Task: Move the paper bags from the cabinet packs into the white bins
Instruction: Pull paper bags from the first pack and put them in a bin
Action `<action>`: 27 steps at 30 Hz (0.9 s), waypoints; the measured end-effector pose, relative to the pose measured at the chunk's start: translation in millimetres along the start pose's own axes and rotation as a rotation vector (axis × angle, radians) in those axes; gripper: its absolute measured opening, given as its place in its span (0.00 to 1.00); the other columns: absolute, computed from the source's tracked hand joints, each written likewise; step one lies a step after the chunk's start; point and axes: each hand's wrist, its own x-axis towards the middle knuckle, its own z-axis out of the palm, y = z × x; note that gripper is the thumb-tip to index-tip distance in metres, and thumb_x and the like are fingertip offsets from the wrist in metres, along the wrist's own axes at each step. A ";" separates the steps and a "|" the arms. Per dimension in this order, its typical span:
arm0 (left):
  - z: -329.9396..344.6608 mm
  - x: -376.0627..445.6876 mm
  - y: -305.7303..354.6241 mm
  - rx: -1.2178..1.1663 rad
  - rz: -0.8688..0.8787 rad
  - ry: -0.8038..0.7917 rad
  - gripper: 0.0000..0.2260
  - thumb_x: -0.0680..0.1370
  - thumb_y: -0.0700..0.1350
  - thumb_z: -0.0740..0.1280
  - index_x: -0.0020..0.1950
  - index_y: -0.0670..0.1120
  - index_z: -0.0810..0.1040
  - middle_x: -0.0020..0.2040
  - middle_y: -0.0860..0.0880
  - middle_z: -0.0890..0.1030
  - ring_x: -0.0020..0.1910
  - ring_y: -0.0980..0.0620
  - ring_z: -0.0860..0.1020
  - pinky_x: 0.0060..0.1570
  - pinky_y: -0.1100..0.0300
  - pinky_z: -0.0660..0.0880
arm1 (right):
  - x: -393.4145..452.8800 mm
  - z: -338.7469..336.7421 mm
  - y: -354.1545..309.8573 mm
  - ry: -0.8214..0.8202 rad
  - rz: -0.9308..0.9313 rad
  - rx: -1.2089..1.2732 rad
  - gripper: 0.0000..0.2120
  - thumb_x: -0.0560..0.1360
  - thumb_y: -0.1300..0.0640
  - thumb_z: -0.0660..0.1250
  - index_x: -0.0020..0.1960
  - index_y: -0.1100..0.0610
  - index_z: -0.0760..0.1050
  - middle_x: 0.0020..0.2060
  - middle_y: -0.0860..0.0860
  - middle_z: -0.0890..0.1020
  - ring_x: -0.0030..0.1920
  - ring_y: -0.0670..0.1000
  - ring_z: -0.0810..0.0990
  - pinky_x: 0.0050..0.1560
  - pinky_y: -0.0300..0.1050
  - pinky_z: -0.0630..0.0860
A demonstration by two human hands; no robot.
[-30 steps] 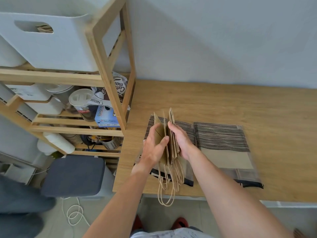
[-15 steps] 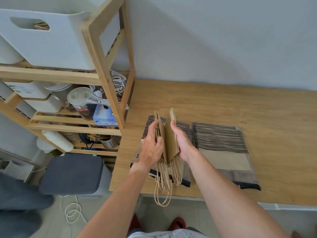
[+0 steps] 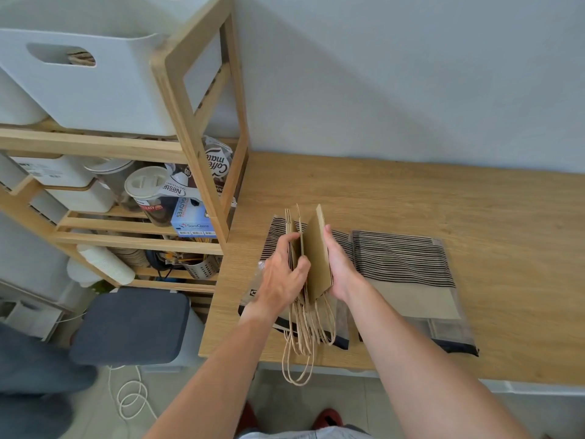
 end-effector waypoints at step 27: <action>-23.5 39.5 -4.4 -0.090 0.322 0.198 0.05 0.81 0.38 0.63 0.56 0.40 0.70 0.48 0.49 0.81 0.45 0.55 0.81 0.45 0.59 0.79 | -47.8 4.4 -89.5 0.114 -0.011 0.257 0.13 0.65 0.51 0.68 0.46 0.57 0.82 0.45 0.55 0.86 0.53 0.57 0.80 0.70 0.52 0.65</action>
